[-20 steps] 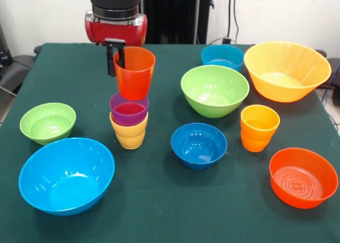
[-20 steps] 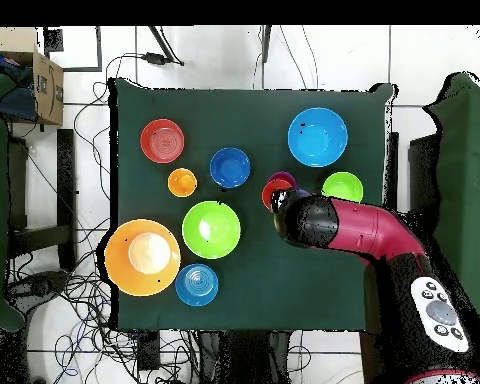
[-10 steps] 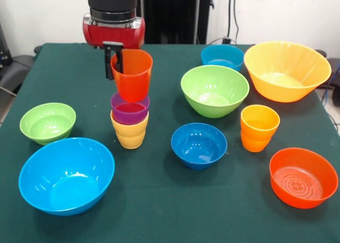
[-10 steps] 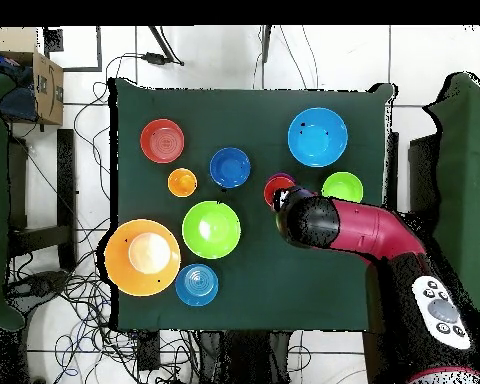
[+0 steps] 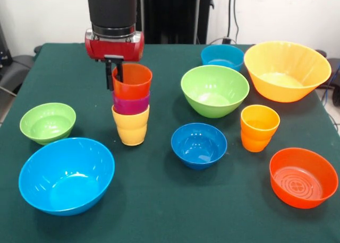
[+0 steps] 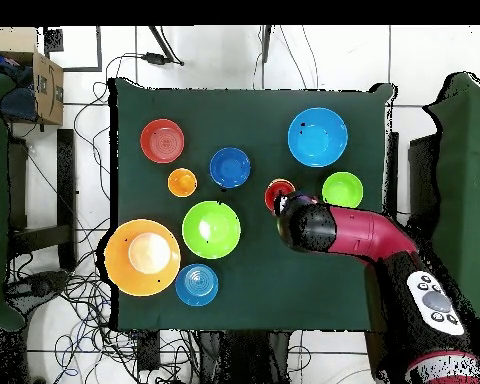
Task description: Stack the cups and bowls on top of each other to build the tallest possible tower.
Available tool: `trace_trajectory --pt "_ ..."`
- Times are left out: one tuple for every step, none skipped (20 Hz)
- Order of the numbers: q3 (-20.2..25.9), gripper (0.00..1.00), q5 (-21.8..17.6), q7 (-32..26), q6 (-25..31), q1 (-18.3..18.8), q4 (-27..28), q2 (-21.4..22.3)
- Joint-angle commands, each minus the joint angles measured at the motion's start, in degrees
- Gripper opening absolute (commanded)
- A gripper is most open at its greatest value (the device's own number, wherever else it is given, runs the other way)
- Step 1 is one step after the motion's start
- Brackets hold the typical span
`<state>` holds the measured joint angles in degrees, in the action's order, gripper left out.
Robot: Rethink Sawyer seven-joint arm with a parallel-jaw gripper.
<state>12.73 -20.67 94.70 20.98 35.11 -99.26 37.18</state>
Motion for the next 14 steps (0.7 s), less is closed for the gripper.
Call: trace_trajectory --pt "5.1 0.0 -5.7 -2.5 -3.3 0.7 -1.8 -3.2" --pt "5.3 0.0 -5.7 -2.5 -3.1 0.8 -1.8 -3.0" --pt "5.5 0.0 -5.5 -2.5 -2.8 0.8 -1.7 -2.8" --pt "5.9 0.0 -5.2 -2.5 -2.5 1.0 -1.7 -2.7" --pt "6.1 0.0 -5.1 -2.5 -2.5 1.0 -1.6 -2.7" --pt "6.5 0.0 -4.9 -2.4 -2.7 1.2 -1.8 -2.8" --pt "6.6 0.0 -4.9 -2.3 -2.8 1.3 -1.8 -2.9" --pt "7.0 0.0 -4.8 -2.2 -3.1 1.5 -2.0 -3.1" --pt "7.1 0.0 -4.8 -2.1 -3.2 1.6 -2.1 -3.1" --pt "7.5 0.0 -4.7 -1.9 -3.5 1.7 -2.3 -3.1" --pt "7.6 0.0 -4.7 -1.8 -3.4 1.7 -2.2 -3.1" --pt "8.1 0.0 -4.5 -1.5 -3.6 1.9 -2.5 -3.1" --pt "8.4 0.0 -4.3 -1.4 -3.6 2.1 -2.5 -3.2" --pt "9.1 0.0 -3.9 -1.2 -3.7 2.4 -2.7 -3.4"
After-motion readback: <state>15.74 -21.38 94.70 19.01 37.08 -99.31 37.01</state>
